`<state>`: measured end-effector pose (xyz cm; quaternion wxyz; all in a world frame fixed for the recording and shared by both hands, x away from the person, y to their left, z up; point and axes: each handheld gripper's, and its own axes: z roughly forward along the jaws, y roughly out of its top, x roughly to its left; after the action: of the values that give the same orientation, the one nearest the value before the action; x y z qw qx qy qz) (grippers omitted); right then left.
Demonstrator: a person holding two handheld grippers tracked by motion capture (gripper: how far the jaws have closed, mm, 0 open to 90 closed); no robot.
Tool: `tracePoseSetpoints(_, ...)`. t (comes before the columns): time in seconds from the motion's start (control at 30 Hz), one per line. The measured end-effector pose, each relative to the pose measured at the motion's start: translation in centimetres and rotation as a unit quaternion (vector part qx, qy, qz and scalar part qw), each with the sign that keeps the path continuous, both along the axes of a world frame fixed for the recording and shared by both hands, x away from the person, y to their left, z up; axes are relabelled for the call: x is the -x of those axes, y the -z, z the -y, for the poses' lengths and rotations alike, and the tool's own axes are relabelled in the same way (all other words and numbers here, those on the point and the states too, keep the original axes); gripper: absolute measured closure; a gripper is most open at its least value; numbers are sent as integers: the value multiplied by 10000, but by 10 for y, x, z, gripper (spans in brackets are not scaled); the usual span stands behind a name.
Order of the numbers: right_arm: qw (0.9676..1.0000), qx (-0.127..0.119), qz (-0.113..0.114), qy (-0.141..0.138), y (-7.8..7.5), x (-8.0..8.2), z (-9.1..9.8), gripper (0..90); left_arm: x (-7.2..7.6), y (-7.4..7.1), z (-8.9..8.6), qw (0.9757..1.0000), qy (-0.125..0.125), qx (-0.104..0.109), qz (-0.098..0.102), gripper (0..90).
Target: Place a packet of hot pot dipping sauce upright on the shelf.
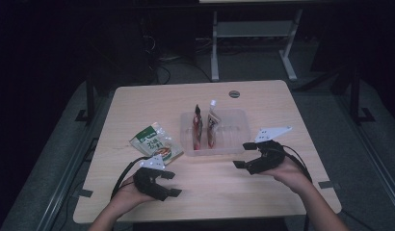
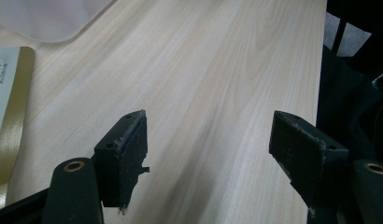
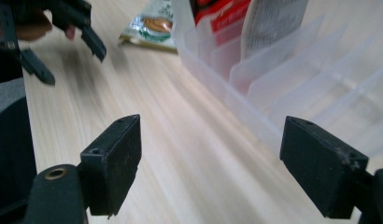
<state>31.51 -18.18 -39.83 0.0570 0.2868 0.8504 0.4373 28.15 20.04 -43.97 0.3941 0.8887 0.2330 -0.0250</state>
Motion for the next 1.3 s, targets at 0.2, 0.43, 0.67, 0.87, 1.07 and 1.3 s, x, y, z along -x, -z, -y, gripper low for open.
tracePoseSetpoints(0.2, 9995, 264, -178, 76, 21, 15, 2, 189, -1, -1, -3, 10000, -73, 39, 14, 277)
tracePoseSetpoints(0.43, 9991, 264, -290, 162, 31, 32, 9, 168, -3, -3, -7, 9998, -165, -73, 126, 277)
tracePoseSetpoints(0.67, 9987, 373, -269, 231, 39, 44, 12, 150, -16, -14, -21, 9973, -623, -208, 322, 281)
tracePoseSetpoints(0.87, 9988, 305, -286, 260, 39, 44, 12, 150, -40, -27, -42, 9895, -1239, -488, 557, 390)
tracePoseSetpoints(1.07, 9987, 297, -294, 279, 39, 43, 12, 151, -66, -38, -60, 9805, -1694, -666, 740, 698)
tracePoseSetpoints(1.3, 9987, 331, -309, 253, 42, 42, 12, 153, -102, -36, -73, 9731, -2106, -675, 642, 898)
